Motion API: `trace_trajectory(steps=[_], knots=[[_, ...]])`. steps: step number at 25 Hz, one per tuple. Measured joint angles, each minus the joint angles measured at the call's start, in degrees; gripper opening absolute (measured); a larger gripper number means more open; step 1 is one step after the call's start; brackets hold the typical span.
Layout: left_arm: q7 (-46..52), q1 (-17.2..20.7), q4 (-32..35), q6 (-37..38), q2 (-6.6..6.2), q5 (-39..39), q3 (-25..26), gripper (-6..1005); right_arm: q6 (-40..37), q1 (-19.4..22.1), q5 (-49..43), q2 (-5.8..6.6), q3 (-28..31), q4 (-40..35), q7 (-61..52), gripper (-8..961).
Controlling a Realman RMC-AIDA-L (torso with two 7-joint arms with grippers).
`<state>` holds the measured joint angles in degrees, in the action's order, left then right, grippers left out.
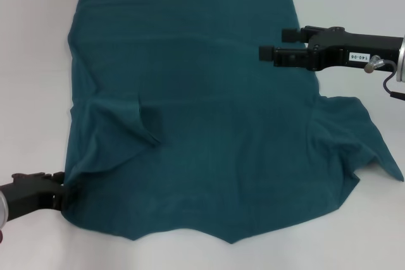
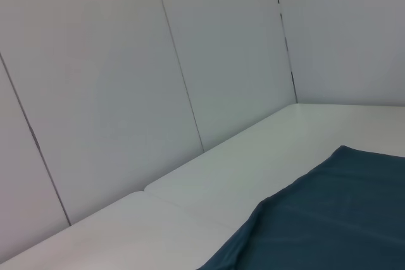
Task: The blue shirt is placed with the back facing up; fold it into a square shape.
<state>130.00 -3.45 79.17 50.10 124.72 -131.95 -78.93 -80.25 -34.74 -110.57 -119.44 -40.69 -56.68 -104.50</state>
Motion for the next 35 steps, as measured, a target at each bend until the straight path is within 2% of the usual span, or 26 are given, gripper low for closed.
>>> trace_trajectory(steps=[3, 13, 18, 30, 35], knots=[[-0.3, -0.4, -0.2, 0.0, 0.00, 0.0, -0.3, 402, 0.0, 0.1, 0.0, 0.00, 0.0, 0.0, 0.0, 912], [-0.8, -1.3, -1.9, -1.4, -0.03, -0.8, -1.1, 404, 0.3, 0.1, 0.1, 0.00, 0.0, 0.0, 0.0, 912], [-0.5, -1.5, -2.5, -1.9, 0.00, -1.0, -1.3, 330, 0.3, 0.0, 0.1, 0.00, 0.0, 0.0, 0.0, 912], [0.1, -1.0, -1.8, -1.7, 0.00, -1.2, -1.0, 3, 0.4, 0.0, 0.2, -0.09, 0.0, 0.0, 0.0, 913], [0.2, 0.7, 0.2, -1.6, 0.00, -1.5, -0.5, 7, 0.4, -0.1, 0.3, -0.09, 0.0, 0.1, 0.0, 913]])
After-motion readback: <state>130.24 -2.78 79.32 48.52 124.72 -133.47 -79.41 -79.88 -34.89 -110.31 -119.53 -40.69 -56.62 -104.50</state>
